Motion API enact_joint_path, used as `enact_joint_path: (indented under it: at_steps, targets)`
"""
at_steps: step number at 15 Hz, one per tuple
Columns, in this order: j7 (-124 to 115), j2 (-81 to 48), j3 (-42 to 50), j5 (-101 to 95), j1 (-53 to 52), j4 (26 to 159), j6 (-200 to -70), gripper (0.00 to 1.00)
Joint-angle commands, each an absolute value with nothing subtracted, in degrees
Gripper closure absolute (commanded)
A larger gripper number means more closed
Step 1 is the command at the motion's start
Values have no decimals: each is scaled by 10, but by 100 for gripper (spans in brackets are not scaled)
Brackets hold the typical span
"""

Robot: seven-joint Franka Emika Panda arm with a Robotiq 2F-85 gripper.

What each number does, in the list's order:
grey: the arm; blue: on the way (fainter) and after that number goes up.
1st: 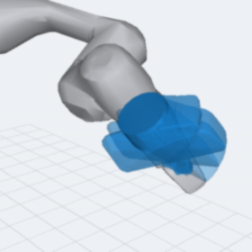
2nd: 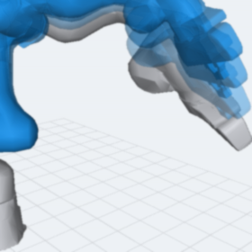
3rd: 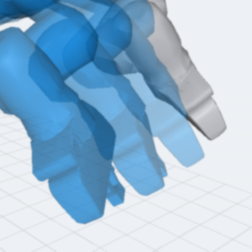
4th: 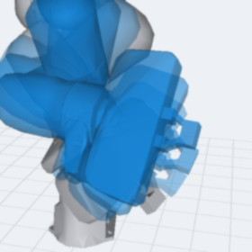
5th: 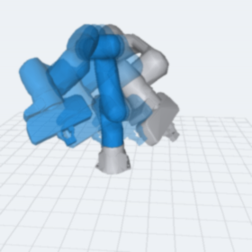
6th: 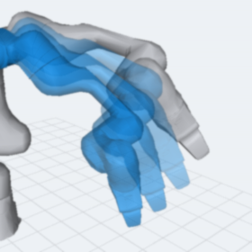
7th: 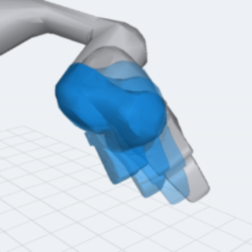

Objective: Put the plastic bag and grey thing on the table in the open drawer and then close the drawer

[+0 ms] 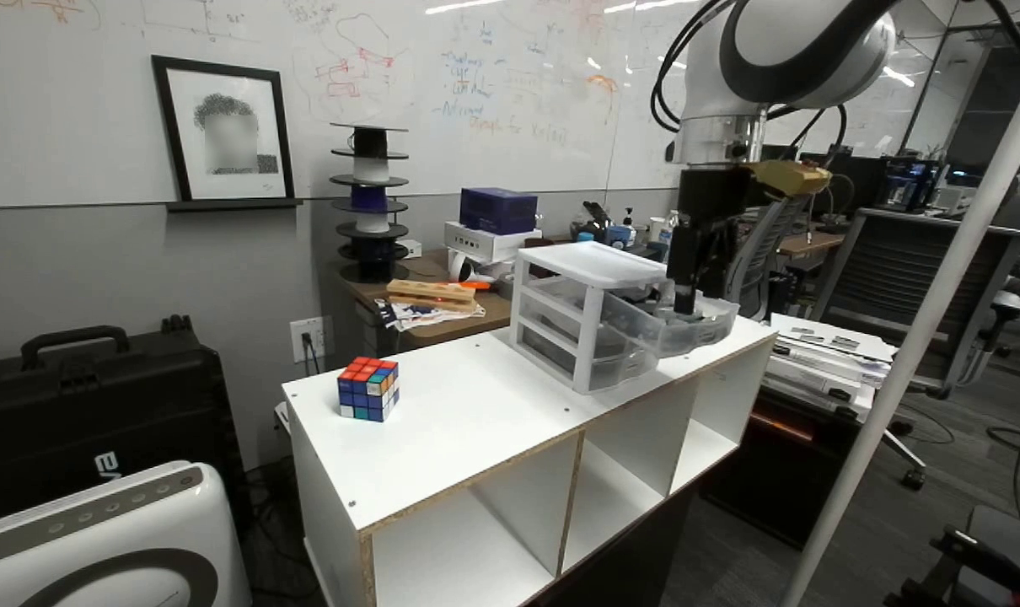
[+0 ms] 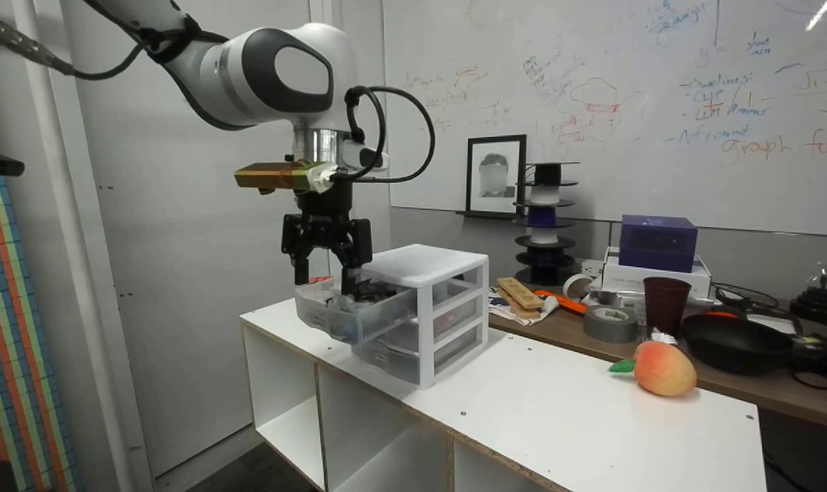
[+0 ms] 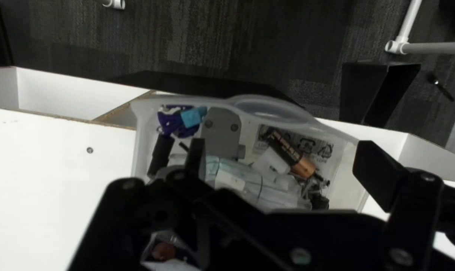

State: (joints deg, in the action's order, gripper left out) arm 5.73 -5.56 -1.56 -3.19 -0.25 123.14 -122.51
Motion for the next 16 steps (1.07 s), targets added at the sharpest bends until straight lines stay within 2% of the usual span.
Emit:
enact_joint_path:
  at_steps: [1,12,13,14,16]
  targets:
    - [-22,-25,-20,-99,-26,1270,-1187,0]
    - [-75,41,-26,-146,-33,1374,-1244,0]
    - [-75,44,-25,-149,-32,1380,-1249,6]
    - [-76,47,-24,-151,-30,1386,-1257,28]
    - [-77,42,-20,-151,-25,1389,-1284,31]
